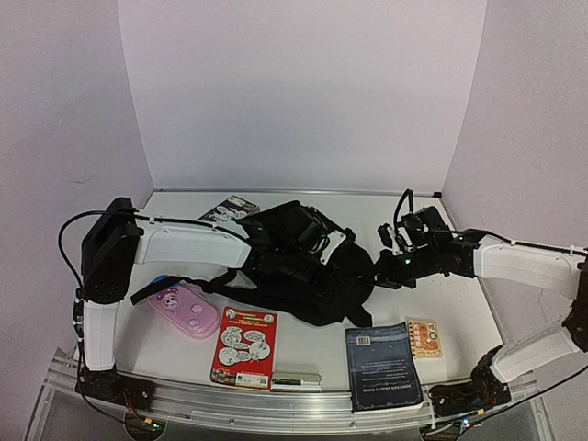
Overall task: Pack the student bag
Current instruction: Unzip the student bag at the center of the board.
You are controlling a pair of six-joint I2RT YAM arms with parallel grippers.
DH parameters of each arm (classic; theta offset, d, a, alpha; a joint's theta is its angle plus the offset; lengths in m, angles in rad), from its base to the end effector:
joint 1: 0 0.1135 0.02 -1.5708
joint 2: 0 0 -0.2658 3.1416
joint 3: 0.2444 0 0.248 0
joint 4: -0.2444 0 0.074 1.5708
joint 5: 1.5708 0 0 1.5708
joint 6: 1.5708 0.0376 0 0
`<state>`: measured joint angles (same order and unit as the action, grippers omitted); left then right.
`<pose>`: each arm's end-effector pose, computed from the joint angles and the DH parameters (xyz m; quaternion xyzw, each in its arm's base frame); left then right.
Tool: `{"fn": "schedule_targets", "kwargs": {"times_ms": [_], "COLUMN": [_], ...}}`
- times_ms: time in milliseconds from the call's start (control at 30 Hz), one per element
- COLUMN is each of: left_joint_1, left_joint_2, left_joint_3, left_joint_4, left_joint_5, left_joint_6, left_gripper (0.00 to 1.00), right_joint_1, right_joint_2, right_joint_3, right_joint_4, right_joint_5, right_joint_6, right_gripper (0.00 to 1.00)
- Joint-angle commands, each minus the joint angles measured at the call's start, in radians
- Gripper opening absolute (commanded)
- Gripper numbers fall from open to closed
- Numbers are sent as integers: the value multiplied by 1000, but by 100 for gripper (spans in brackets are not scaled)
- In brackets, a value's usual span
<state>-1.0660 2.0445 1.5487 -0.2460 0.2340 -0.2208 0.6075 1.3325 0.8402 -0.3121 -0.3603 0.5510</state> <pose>0.2163 -0.4095 0.2136 0.4157 0.8098 -0.3254 0.2559 0.2169 0.1669 0.2323 -0.0927 0.9102 0.3404 0.2169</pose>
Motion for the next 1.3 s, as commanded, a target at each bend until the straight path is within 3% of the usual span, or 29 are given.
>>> {"fn": "schedule_targets", "kwargs": {"times_ms": [0, 200, 400, 633, 767, 833, 933, 1067, 1267], "left_joint_1": [-1, 0, 0, 0, 2, 2, 3, 10, 20], "left_joint_2": [-85, -173, -265, -372, -433, -450, -456, -439, -322], "left_joint_3": [-65, -189, -304, -388, -426, -423, -396, -345, -209], "left_joint_4": [50, 92, 102, 69, 49, 32, 17, 46, 71], "left_joint_5": [5, 35, 40, 45, 46, 56, 68, 86, 142], "left_joint_6": [1, -9, 3, -10, -40, -60, -96, -150, -194], "left_gripper": [0, 0, 0, 0, 1, 8, 36, 66, 79], "right_joint_1": [-4, -4, -17, -53, -53, -53, -54, -53, -53], "right_joint_2": [-48, -24, 49, 156, 161, 152, 127, 89, 39], "right_joint_3": [42, 99, 138, 136, 128, 117, 98, 78, 52], "right_joint_4": [-54, -154, -182, -146, -60, -27, 3, 5, 11], "right_joint_5": [148, 323, 383, 386, 266, 196, 123, 102, 84], "right_joint_6": [10, 2, -36, -74, -78, -81, -85, -80, -65], "right_gripper": [0, 0, 0, 0, 0, 0, 0, 0, 0]}}
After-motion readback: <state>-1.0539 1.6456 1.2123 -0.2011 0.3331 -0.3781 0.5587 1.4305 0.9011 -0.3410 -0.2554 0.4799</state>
